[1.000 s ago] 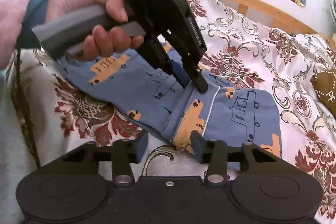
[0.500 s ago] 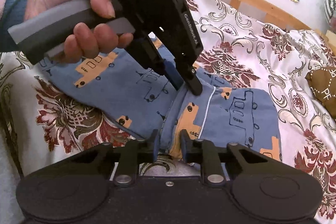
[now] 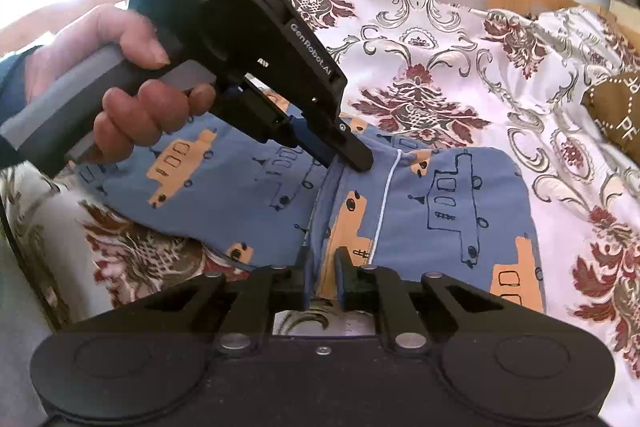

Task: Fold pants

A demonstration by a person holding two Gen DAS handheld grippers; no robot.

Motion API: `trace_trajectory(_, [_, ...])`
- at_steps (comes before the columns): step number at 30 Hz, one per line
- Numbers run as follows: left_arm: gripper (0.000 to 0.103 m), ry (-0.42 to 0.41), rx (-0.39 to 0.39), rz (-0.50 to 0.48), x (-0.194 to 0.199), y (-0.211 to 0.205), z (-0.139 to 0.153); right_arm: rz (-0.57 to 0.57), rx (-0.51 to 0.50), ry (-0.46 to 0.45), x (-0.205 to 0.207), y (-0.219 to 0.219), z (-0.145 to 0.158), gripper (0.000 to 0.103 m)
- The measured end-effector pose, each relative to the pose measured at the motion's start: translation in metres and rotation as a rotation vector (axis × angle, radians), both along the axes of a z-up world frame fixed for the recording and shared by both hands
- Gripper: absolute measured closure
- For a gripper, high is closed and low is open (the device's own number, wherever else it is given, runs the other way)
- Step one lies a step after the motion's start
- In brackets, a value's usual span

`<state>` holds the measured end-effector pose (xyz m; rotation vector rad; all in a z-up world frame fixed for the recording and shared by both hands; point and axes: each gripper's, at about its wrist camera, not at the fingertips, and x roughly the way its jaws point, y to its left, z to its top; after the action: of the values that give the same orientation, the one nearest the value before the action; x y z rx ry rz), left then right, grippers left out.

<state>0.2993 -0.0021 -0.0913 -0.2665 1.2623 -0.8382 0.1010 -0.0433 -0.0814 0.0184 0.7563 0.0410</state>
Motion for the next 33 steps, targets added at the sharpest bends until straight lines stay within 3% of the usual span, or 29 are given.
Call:
trace_trajectory(13, [0.088, -0.007, 0.025, 0.098, 0.004, 0.058, 0.022, 0.139, 0.086, -0.029, 0.025, 0.043, 0.024, 0.094])
trace_trajectory(21, [0.087, -0.045, 0.189, 0.122, 0.012, 0.078, 0.01, 0.192, 0.121, 0.031, 0.051, 0.067, -0.001, 0.091])
trace_trajectory(24, [0.086, -0.06, 0.202, 0.112, 0.011, 0.077, 0.01, 0.206, 0.126, 0.023, 0.05, 0.067, -0.004, 0.085])
trace_trajectory(25, [0.086, -0.064, 0.204, 0.113, 0.011, 0.077, 0.011, 0.212, 0.133, 0.019, 0.05, 0.065, -0.003, 0.077])
trace_trajectory(26, [0.079, -0.068, 0.204, 0.114, 0.01, 0.078, 0.012, 0.217, 0.148, 0.012, 0.048, 0.062, -0.001, 0.062])
trace_trajectory(27, [0.074, -0.073, 0.207, 0.121, 0.01, 0.079, 0.013, 0.221, 0.158, 0.0, 0.045, 0.059, 0.003, 0.054])
trace_trajectory(28, [0.07, -0.085, 0.211, 0.124, 0.008, 0.08, 0.016, 0.227, 0.156, -0.02, 0.04, 0.057, 0.007, 0.035])
trace_trajectory(29, [0.057, -0.105, 0.217, 0.125, 0.006, 0.081, 0.02, 0.231, 0.139, -0.045, 0.034, 0.056, 0.012, 0.018])
trace_trajectory(30, [0.04, -0.137, 0.224, 0.127, 0.002, 0.083, 0.026, 0.235, 0.119, -0.071, 0.027, 0.054, 0.016, 0.012])
trace_trajectory(31, [0.034, -0.171, 0.227, 0.134, -0.003, 0.086, 0.032, 0.236, 0.095, -0.095, 0.02, 0.052, 0.021, 0.002])
trace_trajectory(33, [0.019, -0.246, 0.227, 0.159, -0.015, 0.093, 0.048, 0.218, 0.026, -0.14, 0.008, 0.048, 0.028, 0.001])
